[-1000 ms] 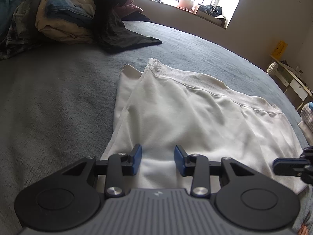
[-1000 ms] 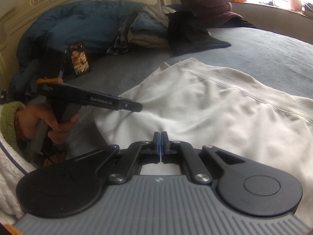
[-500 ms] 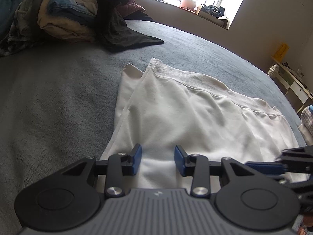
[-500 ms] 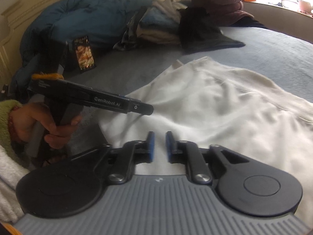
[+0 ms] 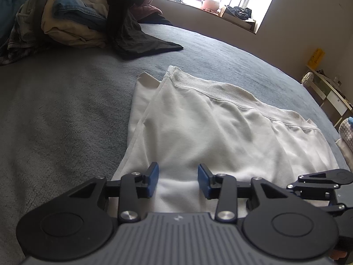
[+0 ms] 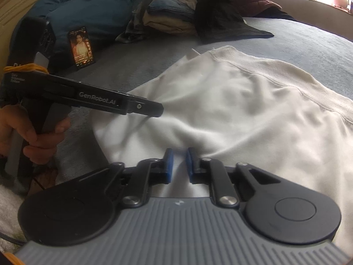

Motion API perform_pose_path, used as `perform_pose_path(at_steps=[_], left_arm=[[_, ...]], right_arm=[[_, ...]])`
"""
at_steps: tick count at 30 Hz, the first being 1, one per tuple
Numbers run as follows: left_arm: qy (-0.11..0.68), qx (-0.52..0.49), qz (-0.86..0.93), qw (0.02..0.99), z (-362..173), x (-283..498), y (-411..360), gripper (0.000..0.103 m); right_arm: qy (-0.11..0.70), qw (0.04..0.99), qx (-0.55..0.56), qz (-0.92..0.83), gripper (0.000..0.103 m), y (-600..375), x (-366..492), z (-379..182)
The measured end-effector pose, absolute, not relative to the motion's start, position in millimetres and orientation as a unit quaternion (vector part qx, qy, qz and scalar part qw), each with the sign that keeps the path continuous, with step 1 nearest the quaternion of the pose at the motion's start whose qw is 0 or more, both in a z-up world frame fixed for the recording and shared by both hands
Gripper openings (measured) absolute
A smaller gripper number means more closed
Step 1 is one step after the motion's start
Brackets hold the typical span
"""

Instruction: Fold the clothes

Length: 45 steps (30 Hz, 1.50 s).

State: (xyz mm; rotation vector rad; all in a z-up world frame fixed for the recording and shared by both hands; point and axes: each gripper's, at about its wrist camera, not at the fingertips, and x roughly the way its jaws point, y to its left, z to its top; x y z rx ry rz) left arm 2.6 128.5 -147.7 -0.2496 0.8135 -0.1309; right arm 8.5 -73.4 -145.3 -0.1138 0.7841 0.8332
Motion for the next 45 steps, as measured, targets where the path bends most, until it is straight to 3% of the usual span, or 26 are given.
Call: perform_pose_path(at_steps=[2,26,36,39,40,41,43,45], left_arm=[[0.394,-0.121,-0.063,0.909,-148,2,128,0.041],[0.392,-0.125,-0.062,0.909,-148,2,129,0.041],[0.394,-0.127,-0.059,0.908,-147,3,128,0.042],[0.396,-0.127,-0.054,0.908,-146,4,127,0.042],[0.397,-0.127,-0.052,0.907,-146,4,127,0.042],[0.399,-0.129,-0.051,0.907,-146,5,127,0.042],[0.400,-0.132,-0.049,0.906,-145,5,128,0.042],[0.401,-0.132,-0.048,0.905,-145,5,127,0.042]], right_arm=[[0.374,0.840,-0.037,0.391,0.000,-77,11,-145],[0.337,0.884,0.110,0.304,0.000,-175,-3,-108],[0.280,0.940,0.196,-0.017,0.000,-378,-88,-60],[0.283,0.930,0.164,-0.168,0.003,-410,-113,-54],[0.282,0.920,0.149,-0.227,0.007,-416,-119,-53],[0.276,0.907,0.149,-0.282,0.026,-424,-126,-55],[0.257,0.874,0.190,-0.367,0.054,-438,-140,-62],[0.252,0.868,0.215,-0.370,0.054,-434,-140,-70]])
